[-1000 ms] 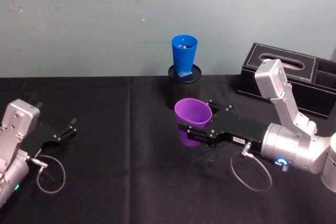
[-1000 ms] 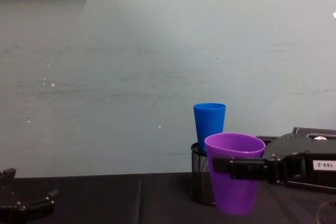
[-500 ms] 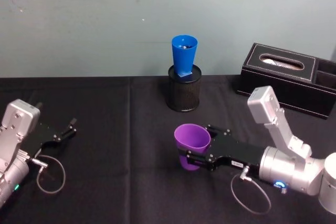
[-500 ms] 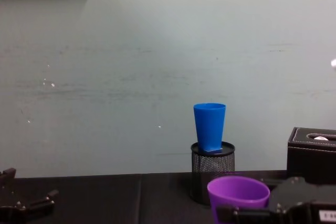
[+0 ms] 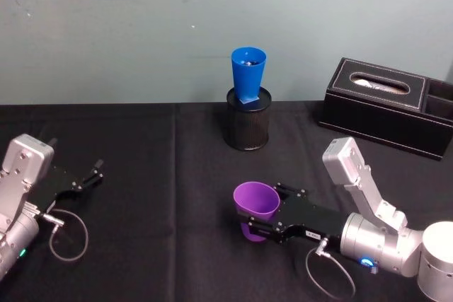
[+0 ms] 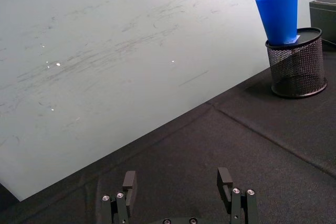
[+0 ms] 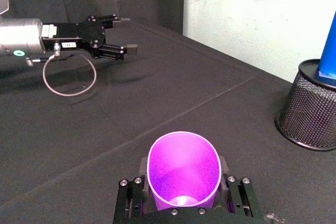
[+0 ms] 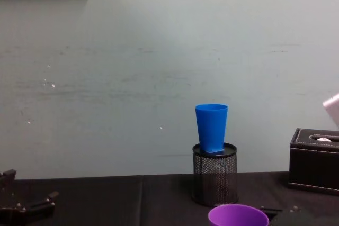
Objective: Pick up one cup with a gripper and tap it against the other cup.
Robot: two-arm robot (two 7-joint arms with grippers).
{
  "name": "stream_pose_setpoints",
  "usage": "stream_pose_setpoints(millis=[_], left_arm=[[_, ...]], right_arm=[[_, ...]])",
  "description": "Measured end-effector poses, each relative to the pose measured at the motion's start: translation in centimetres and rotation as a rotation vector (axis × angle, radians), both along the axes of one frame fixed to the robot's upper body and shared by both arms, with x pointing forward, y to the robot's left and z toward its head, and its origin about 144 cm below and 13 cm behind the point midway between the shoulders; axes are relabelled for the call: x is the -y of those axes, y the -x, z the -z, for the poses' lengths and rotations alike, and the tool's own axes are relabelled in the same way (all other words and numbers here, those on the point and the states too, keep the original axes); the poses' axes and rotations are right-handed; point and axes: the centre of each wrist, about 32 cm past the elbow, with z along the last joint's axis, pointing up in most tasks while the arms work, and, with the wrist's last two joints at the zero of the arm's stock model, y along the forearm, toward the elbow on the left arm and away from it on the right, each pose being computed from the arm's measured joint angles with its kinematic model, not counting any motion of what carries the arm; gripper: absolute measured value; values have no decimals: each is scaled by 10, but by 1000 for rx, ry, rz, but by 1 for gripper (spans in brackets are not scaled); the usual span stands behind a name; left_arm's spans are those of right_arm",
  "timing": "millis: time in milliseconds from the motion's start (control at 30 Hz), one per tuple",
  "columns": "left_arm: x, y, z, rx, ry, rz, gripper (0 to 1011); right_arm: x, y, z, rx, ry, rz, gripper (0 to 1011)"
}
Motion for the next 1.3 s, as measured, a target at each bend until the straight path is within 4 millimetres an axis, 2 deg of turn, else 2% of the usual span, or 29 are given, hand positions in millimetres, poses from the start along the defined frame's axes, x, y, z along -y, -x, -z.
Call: stream_pose_setpoints(millis=[333,767,1133,1300], left_arm=[[0,0,0,0,0,0,1000],[0,0,0,0,0,0,1000],[0,0,0,0,0,0,1000],[0,0,0,0,0,0,1000]], right_arm=[[-1,-1,7,-6,-2,12,718],[0,-1,7,-5,-1,12,723],[0,-1,6,-4,-2,10,998],[0,-1,6,-4,-2,10,1002]])
